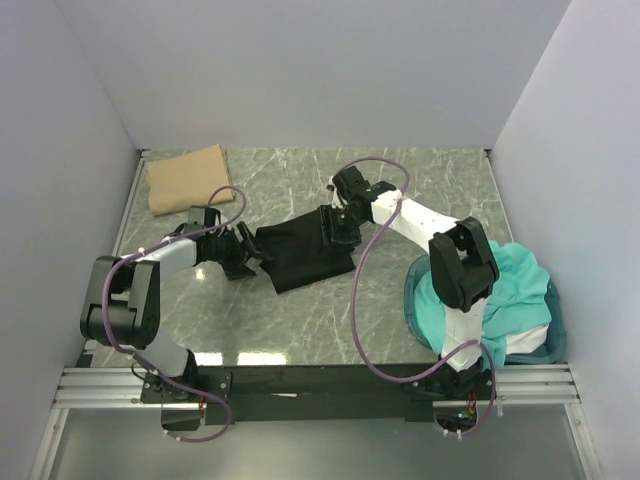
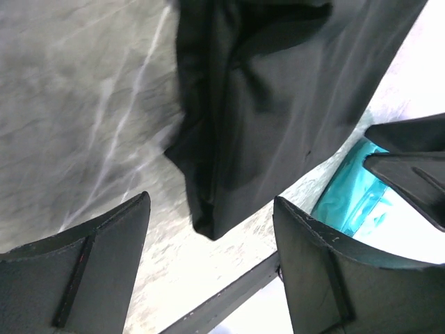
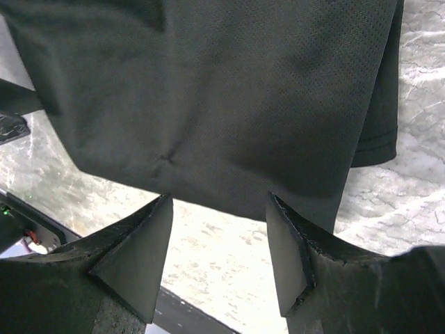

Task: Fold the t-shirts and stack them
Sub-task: Neatly place the folded tshirt to the corner

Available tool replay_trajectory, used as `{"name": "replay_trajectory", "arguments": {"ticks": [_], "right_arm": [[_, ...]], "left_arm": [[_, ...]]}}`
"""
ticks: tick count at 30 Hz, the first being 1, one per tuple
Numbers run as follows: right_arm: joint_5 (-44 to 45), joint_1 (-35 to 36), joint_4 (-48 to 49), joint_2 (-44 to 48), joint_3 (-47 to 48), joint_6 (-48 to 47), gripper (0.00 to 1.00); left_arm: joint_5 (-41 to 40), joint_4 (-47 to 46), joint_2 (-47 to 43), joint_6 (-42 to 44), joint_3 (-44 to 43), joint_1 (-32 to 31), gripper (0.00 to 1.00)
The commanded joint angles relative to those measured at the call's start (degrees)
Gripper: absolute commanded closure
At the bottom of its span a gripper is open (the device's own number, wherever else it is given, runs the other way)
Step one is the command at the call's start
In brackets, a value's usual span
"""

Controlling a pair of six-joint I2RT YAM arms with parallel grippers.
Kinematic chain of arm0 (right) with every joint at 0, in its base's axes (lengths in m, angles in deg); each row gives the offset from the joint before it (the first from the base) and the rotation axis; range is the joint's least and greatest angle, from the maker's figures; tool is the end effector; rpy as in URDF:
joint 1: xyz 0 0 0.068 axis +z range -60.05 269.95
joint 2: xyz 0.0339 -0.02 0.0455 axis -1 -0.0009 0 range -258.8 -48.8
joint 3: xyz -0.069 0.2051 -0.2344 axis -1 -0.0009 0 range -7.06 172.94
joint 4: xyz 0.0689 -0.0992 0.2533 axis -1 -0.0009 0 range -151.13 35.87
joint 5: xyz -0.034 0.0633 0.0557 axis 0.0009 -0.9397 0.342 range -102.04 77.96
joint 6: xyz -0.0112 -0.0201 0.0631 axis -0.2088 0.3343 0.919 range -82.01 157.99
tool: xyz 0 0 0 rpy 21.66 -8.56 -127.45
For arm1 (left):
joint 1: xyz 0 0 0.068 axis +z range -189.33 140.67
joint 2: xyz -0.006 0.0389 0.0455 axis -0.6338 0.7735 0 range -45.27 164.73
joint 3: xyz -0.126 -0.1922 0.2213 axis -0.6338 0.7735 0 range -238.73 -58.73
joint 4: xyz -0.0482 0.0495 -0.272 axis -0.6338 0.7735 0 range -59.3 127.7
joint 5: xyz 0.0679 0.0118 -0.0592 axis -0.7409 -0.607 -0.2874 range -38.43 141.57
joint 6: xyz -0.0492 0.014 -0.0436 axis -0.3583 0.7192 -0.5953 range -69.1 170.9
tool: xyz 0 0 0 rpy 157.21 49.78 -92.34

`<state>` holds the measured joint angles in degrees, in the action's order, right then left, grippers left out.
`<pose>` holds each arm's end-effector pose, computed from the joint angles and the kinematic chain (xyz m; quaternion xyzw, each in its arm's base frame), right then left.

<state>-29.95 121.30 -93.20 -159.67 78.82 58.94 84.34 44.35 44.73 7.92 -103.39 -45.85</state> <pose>0.3771 0.2489 0.2344 -0.1221 0.9555 0.2339 0.1322 0.3052 -0.0641 0.1765 -0.2176 0.9017 -0.3542 0.1191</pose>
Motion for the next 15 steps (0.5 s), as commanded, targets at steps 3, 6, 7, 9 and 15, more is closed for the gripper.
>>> {"name": "replay_trajectory", "arguments": {"ticks": [3,6,7,9,15], "right_arm": [[-0.11,-0.06,3.29,-2.68,-1.51,-0.12,0.37],[-0.19,0.02,3.47,-4.09,-2.04,-0.38,0.38],[-0.19,0.02,3.56,-4.27,-2.13,-0.47,0.38],[-0.28,0.11,3.65,-4.53,-2.39,-0.56,0.38],[-0.55,0.11,3.56,-4.79,-2.39,-0.56,0.38]], "left_arm": [[0.54,-5.12,1.84,-1.14,-0.25,-1.03,0.25],[0.01,-6.97,3.07,-2.10,0.28,-1.12,0.26],[-0.25,-7.32,3.52,-2.37,0.37,-1.30,0.26],[-1.04,-8.64,4.31,-2.98,0.37,-1.38,0.28],[-3.50,-10.75,6.68,-4.22,-1.21,-2.26,0.29]]}}
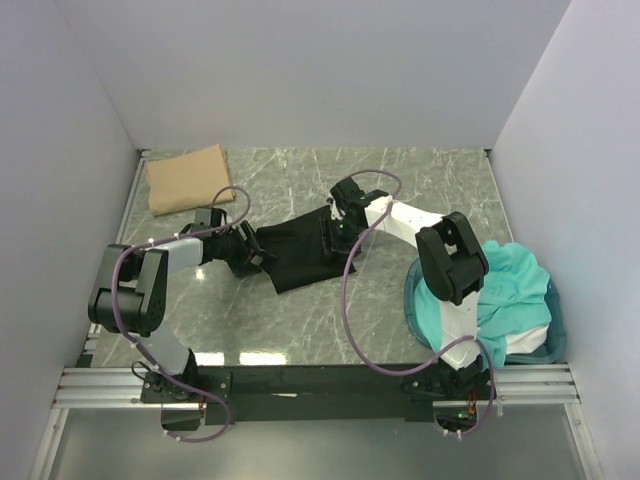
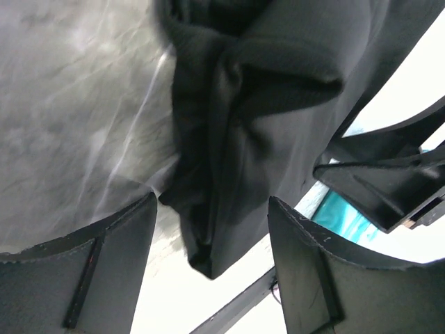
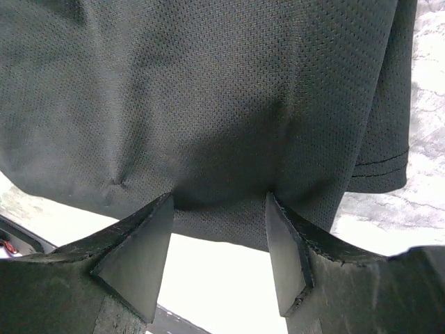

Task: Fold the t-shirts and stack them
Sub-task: Neatly place the folded tshirt to the corner

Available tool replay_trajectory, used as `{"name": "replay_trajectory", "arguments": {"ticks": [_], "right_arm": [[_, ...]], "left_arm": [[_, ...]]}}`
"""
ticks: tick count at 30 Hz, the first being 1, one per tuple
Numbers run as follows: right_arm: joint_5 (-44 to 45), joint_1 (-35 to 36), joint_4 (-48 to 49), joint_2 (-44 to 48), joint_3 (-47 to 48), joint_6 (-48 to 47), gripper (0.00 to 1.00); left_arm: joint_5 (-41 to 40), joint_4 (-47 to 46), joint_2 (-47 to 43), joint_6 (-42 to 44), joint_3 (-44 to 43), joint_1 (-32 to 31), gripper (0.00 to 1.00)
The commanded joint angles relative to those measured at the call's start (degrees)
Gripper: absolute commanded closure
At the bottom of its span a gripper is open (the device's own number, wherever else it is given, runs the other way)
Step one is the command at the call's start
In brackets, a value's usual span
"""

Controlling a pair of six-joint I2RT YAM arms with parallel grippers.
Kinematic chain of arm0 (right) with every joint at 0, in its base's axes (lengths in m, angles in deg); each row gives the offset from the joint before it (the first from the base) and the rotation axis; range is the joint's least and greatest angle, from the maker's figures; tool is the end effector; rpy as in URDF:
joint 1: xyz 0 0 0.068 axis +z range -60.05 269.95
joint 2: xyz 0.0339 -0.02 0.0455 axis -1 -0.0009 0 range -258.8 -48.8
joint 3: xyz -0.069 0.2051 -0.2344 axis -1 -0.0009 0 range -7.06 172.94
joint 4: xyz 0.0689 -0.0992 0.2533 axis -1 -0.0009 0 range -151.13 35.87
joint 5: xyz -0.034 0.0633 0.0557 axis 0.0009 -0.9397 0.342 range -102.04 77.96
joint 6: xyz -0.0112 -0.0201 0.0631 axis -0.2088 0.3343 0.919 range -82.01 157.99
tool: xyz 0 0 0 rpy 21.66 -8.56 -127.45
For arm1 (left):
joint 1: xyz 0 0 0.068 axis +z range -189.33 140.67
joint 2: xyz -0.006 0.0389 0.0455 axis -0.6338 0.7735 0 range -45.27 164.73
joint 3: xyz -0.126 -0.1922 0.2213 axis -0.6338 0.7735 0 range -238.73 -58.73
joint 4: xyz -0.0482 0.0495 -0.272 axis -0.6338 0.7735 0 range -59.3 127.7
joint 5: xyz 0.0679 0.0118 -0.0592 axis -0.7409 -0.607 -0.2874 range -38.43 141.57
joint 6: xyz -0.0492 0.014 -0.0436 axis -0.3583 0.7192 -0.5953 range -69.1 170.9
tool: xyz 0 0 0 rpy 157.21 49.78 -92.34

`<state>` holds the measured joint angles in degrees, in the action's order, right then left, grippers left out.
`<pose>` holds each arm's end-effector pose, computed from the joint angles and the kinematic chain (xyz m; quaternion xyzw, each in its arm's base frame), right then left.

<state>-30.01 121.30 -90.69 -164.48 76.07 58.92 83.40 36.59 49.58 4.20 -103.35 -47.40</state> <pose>0.3805 0.2511 0.1853 -0.1165 0.9648 0.2168 0.0931 0.3216 -0.0742 0.1592 -0.2289 0.8946 -0.3618 0.1282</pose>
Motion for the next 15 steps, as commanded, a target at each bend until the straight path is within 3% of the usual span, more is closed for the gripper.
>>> {"name": "replay_trajectory", "arguments": {"ticks": [1,9,11,15], "right_arm": [[-0.57,0.11,1.05,0.01,0.36,-0.62,0.38],[-0.83,0.11,0.96,-0.16,0.01,-0.71,0.38],[-1.01,0.02,0.96,-0.25,0.10,-0.71,0.38],[-1.18,0.11,0.87,-0.42,0.45,-0.63,0.38]], "left_arm": [[-2.65,-3.16,2.27,-0.85,-1.52,-1.06,0.29],[-3.97,-4.57,6.66,-1.38,-2.05,-3.87,0.30],[-4.59,-4.14,7.28,-1.38,-2.14,-4.23,0.35],[-6.69,-2.12,7.90,-0.41,-3.45,-4.58,0.68]]}}
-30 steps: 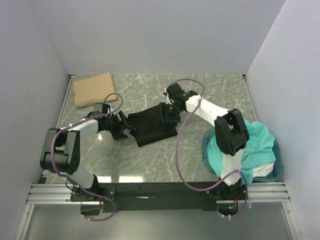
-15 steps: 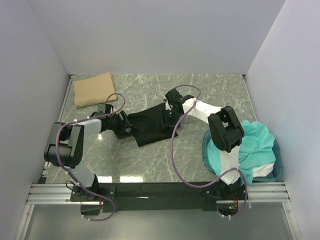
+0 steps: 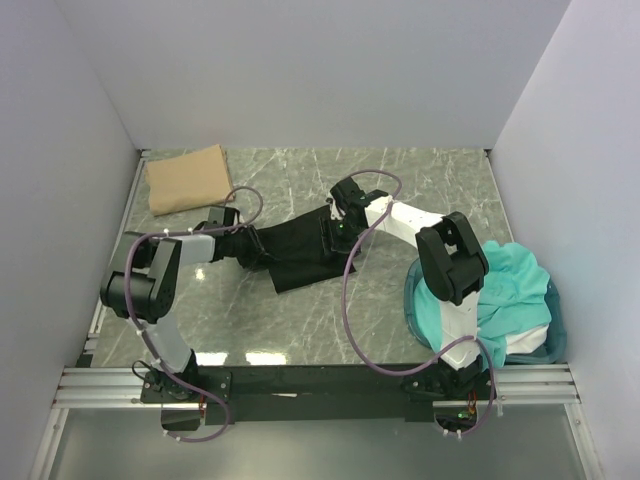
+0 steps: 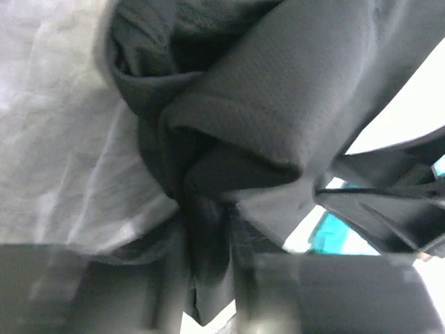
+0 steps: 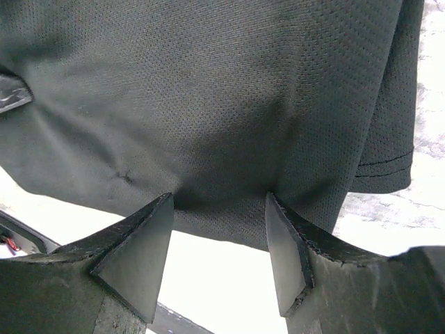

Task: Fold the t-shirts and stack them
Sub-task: Neatly place the folded tshirt to the corner

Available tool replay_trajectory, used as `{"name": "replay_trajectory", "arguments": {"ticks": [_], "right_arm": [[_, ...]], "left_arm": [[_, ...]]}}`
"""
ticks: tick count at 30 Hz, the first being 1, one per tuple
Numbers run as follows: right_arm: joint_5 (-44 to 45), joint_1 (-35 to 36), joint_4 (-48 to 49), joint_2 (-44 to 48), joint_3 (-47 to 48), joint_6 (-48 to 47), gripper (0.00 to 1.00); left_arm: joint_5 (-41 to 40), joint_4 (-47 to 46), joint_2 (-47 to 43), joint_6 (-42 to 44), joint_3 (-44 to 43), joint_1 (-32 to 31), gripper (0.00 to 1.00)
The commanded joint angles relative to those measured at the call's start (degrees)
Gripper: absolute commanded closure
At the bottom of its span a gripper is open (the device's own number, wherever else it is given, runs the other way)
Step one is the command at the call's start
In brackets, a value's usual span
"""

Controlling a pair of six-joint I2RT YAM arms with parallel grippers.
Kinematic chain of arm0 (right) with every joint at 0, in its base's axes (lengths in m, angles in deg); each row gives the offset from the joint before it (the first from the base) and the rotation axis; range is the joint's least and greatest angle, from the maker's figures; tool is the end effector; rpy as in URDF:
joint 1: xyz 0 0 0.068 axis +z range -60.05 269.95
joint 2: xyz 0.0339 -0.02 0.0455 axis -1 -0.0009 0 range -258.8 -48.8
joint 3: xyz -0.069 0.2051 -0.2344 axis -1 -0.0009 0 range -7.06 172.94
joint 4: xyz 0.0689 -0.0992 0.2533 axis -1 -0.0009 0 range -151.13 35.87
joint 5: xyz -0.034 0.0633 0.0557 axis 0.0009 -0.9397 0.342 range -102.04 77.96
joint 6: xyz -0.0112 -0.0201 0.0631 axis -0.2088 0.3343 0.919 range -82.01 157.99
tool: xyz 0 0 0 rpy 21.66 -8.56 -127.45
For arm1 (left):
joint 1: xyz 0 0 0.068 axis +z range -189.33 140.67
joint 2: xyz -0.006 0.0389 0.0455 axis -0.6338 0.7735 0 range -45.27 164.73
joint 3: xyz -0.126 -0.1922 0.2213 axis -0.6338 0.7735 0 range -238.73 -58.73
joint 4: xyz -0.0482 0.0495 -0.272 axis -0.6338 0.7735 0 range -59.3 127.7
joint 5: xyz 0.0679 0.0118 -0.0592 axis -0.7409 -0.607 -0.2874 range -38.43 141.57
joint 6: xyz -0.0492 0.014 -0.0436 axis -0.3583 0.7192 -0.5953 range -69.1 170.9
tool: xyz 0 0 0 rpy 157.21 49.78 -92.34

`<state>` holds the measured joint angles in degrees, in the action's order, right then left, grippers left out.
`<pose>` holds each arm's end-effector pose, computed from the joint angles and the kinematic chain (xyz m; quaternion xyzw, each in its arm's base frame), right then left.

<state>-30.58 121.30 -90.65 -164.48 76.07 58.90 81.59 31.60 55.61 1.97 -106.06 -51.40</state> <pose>0.3802 0.2515 0.1855 -0.1175 0.9638 0.2212 0.0912 0.3413 -0.1004 0.1437 -0.2158 0.8976 -0.3621 0.1289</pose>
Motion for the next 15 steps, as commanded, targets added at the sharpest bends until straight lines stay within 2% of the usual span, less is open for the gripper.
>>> {"name": "replay_trajectory", "arguments": {"ticks": [1,3,4,8,12,15], "right_arm": [[-0.70,0.11,0.83,-0.34,0.54,-0.60,0.38],[-0.88,0.11,0.74,-0.34,0.71,-0.43,0.38],[-1.05,0.11,0.74,-0.08,0.89,-0.43,0.38],[-0.88,0.02,-0.22,0.89,1.68,-0.43,0.38],[0.79,0.11,-2.15,2.91,2.47,-1.22,0.36],[2.98,0.02,-3.47,5.37,2.21,-1.66,0.35]], "left_arm": [[-5.58,4.79,2.04,2.51,-1.27,-0.58,0.80],[-7.60,6.82,2.65,3.57,-3.54,-0.58,0.90],[-8.30,7.87,3.00,4.62,-4.43,-0.58,0.99],[-12.17,15.59,5.28,8.49,-10.84,-0.58,0.99],[-19.55,28.23,6.17,13.58,-21.45,-0.58,0.99],[-25.52,33.26,6.52,17.45,-28.92,-0.58,0.99]]}}
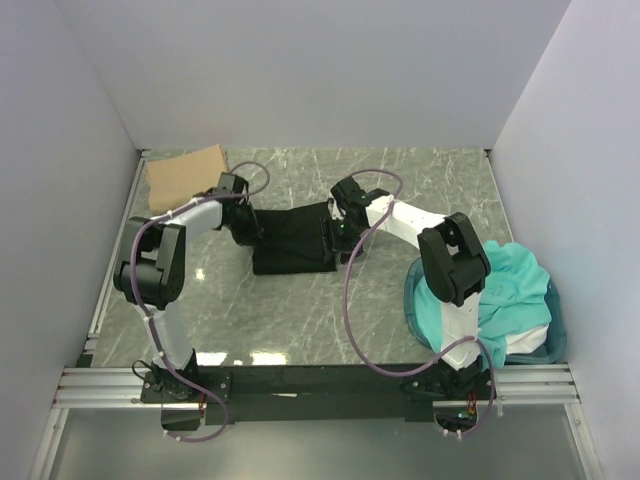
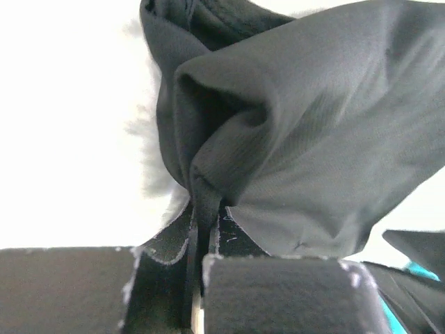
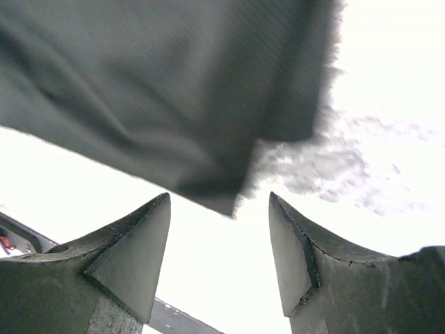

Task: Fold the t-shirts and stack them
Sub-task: Neatly place the folded tshirt to the corner

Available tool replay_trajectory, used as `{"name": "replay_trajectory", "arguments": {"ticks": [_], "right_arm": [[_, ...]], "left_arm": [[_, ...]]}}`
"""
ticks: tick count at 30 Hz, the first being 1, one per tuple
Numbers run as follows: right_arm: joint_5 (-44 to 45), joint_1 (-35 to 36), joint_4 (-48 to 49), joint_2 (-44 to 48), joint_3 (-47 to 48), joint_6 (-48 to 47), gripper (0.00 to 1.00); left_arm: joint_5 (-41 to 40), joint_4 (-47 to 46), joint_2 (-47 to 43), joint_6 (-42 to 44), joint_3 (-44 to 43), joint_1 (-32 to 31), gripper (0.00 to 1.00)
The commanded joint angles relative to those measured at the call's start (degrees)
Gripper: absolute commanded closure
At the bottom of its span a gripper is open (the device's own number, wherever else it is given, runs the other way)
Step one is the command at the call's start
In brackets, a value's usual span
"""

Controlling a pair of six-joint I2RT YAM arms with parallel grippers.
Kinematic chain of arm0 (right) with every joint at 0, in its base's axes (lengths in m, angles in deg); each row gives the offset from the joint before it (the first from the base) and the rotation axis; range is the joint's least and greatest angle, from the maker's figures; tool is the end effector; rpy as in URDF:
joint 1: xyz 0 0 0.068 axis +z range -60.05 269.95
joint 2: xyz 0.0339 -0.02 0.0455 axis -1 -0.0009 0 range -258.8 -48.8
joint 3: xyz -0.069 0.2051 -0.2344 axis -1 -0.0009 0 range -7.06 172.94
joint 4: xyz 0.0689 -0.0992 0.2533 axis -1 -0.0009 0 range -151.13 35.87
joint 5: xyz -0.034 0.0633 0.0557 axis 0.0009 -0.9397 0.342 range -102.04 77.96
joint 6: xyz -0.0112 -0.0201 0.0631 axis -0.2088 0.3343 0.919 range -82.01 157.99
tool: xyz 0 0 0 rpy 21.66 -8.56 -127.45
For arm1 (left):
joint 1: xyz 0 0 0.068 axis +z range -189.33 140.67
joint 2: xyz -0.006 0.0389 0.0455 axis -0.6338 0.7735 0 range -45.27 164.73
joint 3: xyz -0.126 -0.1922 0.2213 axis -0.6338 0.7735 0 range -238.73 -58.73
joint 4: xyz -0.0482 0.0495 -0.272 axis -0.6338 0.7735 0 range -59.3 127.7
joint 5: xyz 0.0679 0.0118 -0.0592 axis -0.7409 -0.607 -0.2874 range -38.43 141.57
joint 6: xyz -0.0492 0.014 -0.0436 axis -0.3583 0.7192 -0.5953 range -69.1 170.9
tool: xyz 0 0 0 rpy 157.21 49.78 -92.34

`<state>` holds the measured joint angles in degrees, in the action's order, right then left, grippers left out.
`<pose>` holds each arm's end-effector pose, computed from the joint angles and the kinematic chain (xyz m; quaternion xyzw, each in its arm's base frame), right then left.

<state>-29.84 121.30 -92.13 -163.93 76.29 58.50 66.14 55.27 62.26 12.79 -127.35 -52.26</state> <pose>0.3781 0.2494 0.1894 -0.1190 0.9657 0.2129 0.0894 0.4007 -0.1058 0.1780 -0.1821 0.9486 -0.2094 0.1522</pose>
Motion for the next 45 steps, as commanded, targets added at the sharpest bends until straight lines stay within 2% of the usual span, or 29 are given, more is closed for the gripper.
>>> {"name": "replay_trajectory", "arguments": {"ticks": [1,12,24,27,38,45], "right_arm": [[3.03,0.02,-2.25,6.05,1.82,-1.26,0.35],[4.62,0.02,-4.01,11.68,-1.61,-1.18,0.35],[6.99,0.02,-6.39,12.04,-0.73,-3.64,0.35],[6.73,-0.06,-6.74,11.77,-0.56,-4.16,0.35],[3.92,0.02,-8.14,10.89,0.50,-5.48,0.35],[2.25,0.02,-7.35,10.46,-0.65,-4.52,0.35]], "left_arm": [[-11.30,12.31,0.14,8.38,-9.58,0.27,0.99],[-21.15,27.01,9.19,18.67,-32.34,0.27,1.00],[-28.98,35.53,17.10,19.82,-53.71,2.73,1.00],[-28.46,36.42,18.86,20.87,-57.92,4.66,0.99],[-23.89,31.94,21.58,27.91,-64.88,9.94,0.99],[-17.48,29.04,22.03,29.05,-65.68,15.55,0.99]]}}
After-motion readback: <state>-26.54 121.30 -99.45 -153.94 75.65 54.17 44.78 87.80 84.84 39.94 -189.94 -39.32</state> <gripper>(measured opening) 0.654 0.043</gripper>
